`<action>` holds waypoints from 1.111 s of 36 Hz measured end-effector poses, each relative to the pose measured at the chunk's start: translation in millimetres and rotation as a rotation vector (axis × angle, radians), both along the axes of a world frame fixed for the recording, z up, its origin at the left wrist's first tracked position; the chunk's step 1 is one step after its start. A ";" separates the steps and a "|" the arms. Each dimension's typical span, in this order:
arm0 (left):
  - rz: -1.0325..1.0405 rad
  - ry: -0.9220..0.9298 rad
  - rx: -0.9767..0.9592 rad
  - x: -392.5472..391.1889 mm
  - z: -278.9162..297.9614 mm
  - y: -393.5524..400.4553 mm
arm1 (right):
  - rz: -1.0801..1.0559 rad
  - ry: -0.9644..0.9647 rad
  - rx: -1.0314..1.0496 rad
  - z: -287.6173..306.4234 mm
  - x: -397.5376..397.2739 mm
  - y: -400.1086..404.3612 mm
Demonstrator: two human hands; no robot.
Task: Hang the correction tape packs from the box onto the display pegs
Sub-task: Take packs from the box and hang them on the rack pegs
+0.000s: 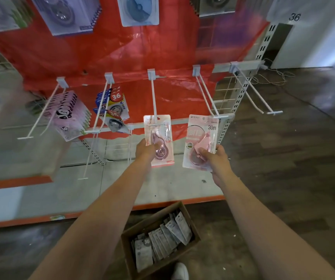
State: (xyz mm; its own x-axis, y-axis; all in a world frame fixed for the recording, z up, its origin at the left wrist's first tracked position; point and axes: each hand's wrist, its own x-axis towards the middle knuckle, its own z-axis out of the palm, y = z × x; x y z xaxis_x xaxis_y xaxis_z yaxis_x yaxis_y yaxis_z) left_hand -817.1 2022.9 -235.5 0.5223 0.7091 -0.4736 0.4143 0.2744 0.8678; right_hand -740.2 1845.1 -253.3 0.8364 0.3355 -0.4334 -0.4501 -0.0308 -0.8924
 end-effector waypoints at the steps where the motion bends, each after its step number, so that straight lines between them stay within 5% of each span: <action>1: 0.000 0.003 0.001 0.7 -0.2 -0.8 | 0.003 0.007 0.006 0.4 -0.3 -1.4; 40: -0.019 0.001 0.013 -1.0 -1.7 -1.5 | -0.125 0.106 0.070 5.0 2.5 -28.5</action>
State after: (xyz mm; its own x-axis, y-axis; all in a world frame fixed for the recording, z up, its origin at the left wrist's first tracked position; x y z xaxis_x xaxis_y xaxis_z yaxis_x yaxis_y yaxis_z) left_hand -818.0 2021.4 -237.2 0.5349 0.7052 -0.4654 0.4204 0.2557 0.8706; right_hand -737.7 1816.6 -248.4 0.8242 0.2642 -0.5009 -0.5385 0.0920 -0.8376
